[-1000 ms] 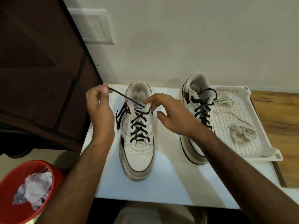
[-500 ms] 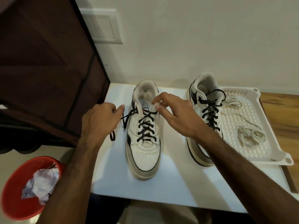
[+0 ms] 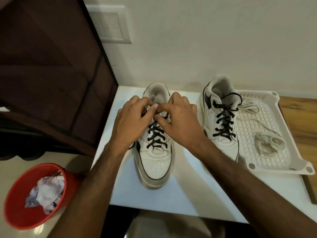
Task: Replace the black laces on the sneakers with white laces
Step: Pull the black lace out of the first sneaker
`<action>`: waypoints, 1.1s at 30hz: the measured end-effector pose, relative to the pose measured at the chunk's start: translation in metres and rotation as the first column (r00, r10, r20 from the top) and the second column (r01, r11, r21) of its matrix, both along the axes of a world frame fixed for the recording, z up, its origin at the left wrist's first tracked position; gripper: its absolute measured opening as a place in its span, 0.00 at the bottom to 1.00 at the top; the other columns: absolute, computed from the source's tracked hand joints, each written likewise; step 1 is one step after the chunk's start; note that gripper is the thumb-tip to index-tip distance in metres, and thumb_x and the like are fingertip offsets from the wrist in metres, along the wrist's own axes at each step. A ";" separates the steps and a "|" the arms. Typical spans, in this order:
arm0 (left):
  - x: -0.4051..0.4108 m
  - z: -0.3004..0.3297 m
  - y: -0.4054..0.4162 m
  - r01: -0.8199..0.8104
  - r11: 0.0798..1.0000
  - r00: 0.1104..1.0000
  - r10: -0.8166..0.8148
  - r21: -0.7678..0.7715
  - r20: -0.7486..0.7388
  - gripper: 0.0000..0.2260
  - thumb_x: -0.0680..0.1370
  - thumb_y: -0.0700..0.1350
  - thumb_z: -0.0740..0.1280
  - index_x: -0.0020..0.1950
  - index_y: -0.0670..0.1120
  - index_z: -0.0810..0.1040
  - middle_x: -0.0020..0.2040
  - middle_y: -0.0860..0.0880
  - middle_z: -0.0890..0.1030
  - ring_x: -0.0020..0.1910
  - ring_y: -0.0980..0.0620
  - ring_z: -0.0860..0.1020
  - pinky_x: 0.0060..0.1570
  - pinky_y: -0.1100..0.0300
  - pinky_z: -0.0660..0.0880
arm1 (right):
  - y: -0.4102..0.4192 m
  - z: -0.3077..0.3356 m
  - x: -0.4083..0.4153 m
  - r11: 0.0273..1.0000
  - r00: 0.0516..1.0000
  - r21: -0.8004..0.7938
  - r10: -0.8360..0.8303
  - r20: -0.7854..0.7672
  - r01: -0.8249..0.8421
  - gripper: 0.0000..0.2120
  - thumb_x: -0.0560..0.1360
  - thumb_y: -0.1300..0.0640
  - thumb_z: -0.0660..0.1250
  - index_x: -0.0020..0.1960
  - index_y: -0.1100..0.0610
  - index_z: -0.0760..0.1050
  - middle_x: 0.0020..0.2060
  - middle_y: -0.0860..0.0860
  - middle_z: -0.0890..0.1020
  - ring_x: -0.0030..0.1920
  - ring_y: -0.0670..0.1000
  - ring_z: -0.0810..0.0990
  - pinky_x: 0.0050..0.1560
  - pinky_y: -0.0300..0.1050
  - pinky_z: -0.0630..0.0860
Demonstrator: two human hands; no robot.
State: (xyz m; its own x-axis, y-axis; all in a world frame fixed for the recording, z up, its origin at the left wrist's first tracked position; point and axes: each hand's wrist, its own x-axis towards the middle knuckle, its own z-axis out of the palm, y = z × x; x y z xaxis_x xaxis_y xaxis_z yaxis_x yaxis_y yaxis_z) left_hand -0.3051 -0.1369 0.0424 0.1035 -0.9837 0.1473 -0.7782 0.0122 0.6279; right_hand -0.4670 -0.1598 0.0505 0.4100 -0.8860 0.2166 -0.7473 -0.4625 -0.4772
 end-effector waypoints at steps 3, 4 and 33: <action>0.005 0.000 -0.001 -0.007 1.000 1.000 0.007 0.006 -0.015 0.09 0.79 0.55 0.60 0.49 0.57 0.79 0.41 0.58 0.74 0.48 0.53 0.75 0.54 0.42 0.74 | 0.001 -0.005 0.003 0.999 0.999 0.013 -0.040 0.034 0.040 0.06 0.78 0.47 0.68 0.54 0.45 0.82 0.46 0.45 0.67 0.51 0.48 0.69 0.52 0.49 0.63; 0.008 0.001 -0.001 0.003 1.000 1.000 -0.003 0.012 -0.027 0.10 0.79 0.54 0.59 0.49 0.57 0.80 0.42 0.59 0.75 0.49 0.54 0.76 0.56 0.42 0.74 | 0.001 -0.006 0.003 0.998 0.996 0.038 -0.051 0.072 0.048 0.05 0.79 0.48 0.68 0.52 0.46 0.82 0.46 0.44 0.68 0.51 0.47 0.69 0.52 0.49 0.64; 0.028 -0.001 0.005 0.077 0.986 0.919 -0.013 0.149 -0.395 0.10 0.84 0.44 0.62 0.57 0.59 0.79 0.51 0.49 0.80 0.51 0.56 0.77 0.54 0.59 0.72 | -0.008 0.007 0.002 0.920 0.732 0.352 -0.119 0.670 -0.172 0.05 0.76 0.59 0.72 0.44 0.51 0.79 0.53 0.47 0.75 0.55 0.43 0.75 0.55 0.37 0.72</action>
State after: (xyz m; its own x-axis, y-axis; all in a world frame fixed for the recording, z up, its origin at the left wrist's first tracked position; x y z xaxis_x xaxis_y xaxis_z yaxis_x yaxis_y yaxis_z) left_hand -0.2772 -0.1324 0.0411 0.0760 -0.9957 -0.0536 -0.4708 -0.0832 0.8783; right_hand -0.4653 -0.1681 0.0576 0.3097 -0.9450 0.1049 -0.1533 -0.1586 -0.9754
